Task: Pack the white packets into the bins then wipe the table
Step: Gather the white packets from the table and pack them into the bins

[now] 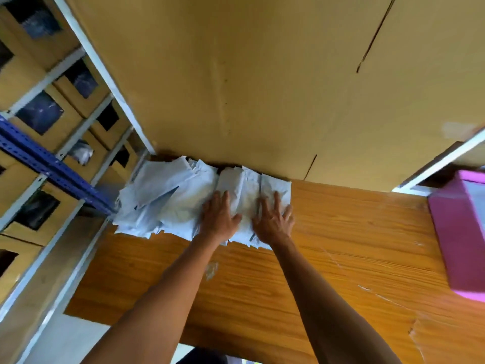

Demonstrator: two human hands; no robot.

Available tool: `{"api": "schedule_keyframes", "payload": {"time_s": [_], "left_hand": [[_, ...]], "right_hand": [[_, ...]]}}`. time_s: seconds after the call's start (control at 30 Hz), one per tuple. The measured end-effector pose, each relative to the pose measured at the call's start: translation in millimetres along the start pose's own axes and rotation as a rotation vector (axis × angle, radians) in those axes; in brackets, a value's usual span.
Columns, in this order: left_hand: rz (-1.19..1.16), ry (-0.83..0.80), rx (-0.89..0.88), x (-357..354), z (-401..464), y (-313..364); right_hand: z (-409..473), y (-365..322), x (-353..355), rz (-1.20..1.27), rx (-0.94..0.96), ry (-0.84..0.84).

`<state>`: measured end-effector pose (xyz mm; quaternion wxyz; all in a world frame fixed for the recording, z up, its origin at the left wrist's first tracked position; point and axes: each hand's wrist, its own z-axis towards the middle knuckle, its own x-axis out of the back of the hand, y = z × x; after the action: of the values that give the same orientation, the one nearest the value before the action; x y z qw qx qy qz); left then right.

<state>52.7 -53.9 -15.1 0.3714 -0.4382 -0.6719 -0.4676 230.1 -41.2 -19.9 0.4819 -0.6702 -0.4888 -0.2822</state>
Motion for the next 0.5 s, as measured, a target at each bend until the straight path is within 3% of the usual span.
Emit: {"api": "schedule_keyframes", "payload": {"time_s": [0.3,0.5], "left_hand": [[-0.195,0.073,-0.054,6.0,29.2,8.2],[-0.175,0.048,-0.117,-12.0,48.6,2.3]], "right_hand": [[10.0,9.7,7.7,0.02,-0.164,0.155],[22.0,14.7,-7.9,-0.109,-0.133,0.201]]}}
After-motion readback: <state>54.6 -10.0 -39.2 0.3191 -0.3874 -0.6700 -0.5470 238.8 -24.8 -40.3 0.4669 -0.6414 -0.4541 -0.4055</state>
